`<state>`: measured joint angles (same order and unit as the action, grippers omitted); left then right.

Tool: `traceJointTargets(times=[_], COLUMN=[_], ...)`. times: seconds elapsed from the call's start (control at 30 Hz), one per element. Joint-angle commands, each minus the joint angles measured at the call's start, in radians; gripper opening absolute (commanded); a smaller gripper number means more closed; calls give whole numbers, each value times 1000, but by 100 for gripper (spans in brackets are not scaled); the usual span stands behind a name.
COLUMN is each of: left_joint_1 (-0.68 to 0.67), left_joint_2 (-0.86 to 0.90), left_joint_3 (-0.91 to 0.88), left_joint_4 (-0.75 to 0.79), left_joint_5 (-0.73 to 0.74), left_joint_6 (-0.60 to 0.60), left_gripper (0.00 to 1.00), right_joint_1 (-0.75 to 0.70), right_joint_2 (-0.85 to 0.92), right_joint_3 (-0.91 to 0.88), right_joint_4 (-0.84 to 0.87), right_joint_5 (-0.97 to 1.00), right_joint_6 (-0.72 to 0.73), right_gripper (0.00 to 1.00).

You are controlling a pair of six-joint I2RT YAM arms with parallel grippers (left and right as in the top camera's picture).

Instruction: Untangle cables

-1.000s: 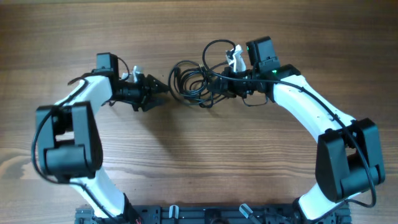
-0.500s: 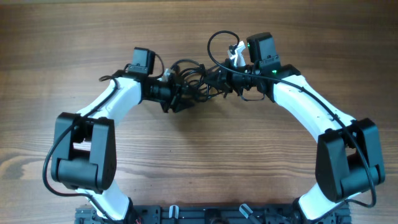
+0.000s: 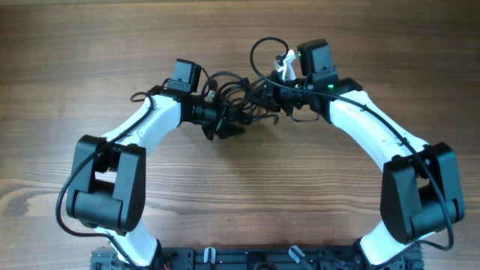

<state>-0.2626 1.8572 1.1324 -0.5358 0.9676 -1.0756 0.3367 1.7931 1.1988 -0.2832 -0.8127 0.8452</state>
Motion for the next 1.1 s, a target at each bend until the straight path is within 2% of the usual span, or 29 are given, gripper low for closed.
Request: traceJointTargets(times=[0.0,0.07,0.17,0.27,0.33,0.37,0.6,0.8,0.9,1.07], left_joint_1=[-6,-6,-6,-6,-5,-4,31,74,93,166], left_joint_2=[-12,-12,-12,-12,-12,-12,-12,-12,-12,-12], left_joint_3=[-2,-2,-2,-2,-2,-2,-2,-2,-2,-2], left_joint_4=[-15,-14,-14,-10,2,9,24,23,23,25], left_joint_5=[8,-4,-45,-66,-82,-89,-113,-107,-33,220], left_joint_6=[-2,-3,-3,-3,-2,-2,72,74,74,143], left_gripper=[38,34,21,18,6,4,4,4,4,4], right_joint_1=[2,2,2,2,2,2,2,2,2,2], right_joint_2=[-13,-13,-13,-13,-13,-13,-13,-13,-13,-13], right_joint_3=[3,3,3,3,3,3,3,3,3,3], right_joint_4=[10,10,10,10,10,10,-43,-85,-132,-268], right_joint_5=[-27,-27,-27,-27,-27,-27,11,28,75,278], right_joint_6=[10,11,11,10,8,-1,-113,-182,-222,-315], right_gripper=[4,4,4,4,4,4,4,4,4,4])
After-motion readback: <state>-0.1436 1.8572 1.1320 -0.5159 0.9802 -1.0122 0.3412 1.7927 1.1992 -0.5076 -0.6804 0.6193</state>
